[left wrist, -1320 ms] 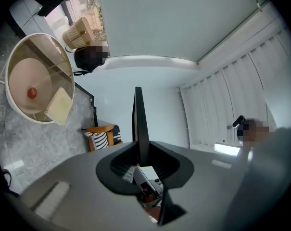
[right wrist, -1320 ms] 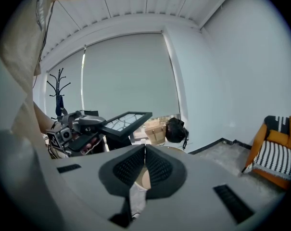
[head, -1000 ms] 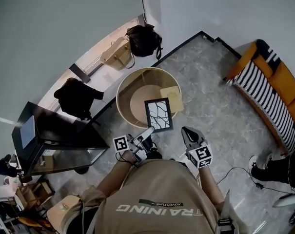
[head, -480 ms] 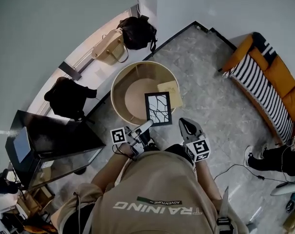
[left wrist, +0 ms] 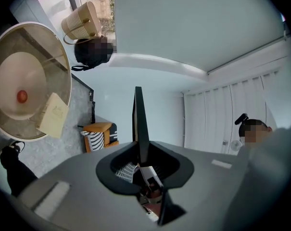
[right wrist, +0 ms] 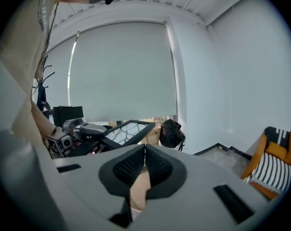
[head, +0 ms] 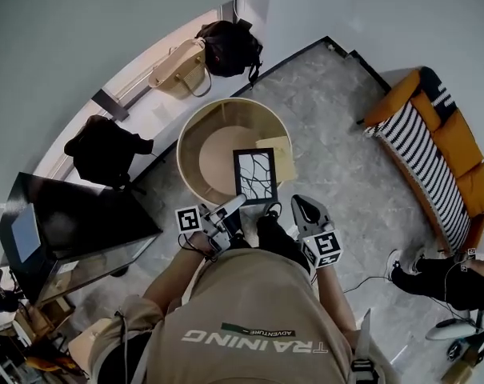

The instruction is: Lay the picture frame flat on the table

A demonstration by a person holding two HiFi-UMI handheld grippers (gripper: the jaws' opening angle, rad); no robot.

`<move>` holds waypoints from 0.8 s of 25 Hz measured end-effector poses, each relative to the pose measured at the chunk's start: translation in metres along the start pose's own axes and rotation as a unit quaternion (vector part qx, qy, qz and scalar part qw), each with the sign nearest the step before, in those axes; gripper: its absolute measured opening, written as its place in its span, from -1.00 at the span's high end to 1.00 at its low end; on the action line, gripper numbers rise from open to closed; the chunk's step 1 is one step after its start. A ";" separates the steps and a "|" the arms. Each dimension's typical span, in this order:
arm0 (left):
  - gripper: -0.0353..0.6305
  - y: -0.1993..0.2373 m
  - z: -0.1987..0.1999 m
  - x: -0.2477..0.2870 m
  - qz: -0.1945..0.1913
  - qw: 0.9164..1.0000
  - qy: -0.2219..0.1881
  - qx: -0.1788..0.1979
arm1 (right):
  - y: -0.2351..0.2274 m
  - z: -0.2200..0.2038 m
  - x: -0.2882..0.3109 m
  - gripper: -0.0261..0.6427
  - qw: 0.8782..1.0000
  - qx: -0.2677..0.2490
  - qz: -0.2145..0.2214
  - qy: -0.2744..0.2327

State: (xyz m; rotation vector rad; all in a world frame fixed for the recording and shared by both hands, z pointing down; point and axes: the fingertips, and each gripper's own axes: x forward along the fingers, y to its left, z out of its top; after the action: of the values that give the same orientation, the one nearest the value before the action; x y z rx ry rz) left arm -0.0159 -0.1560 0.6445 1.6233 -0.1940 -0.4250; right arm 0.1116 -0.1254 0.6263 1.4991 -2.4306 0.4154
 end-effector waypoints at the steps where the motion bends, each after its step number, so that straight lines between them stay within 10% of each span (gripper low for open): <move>1: 0.66 0.001 -0.002 0.001 0.003 1.000 -0.001 0.000 | -0.001 -0.001 0.002 0.90 1.000 0.001 0.005 -0.002; 20: 0.66 0.036 0.057 0.146 0.054 0.998 -0.019 0.022 | -0.147 0.000 0.070 0.90 0.997 0.040 0.070 -0.004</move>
State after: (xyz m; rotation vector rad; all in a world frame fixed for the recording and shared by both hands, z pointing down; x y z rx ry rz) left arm 0.1000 -0.2666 0.6541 1.6409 -0.3210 -0.3703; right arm 0.2127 -0.2457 0.6668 1.3674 -2.5632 0.5428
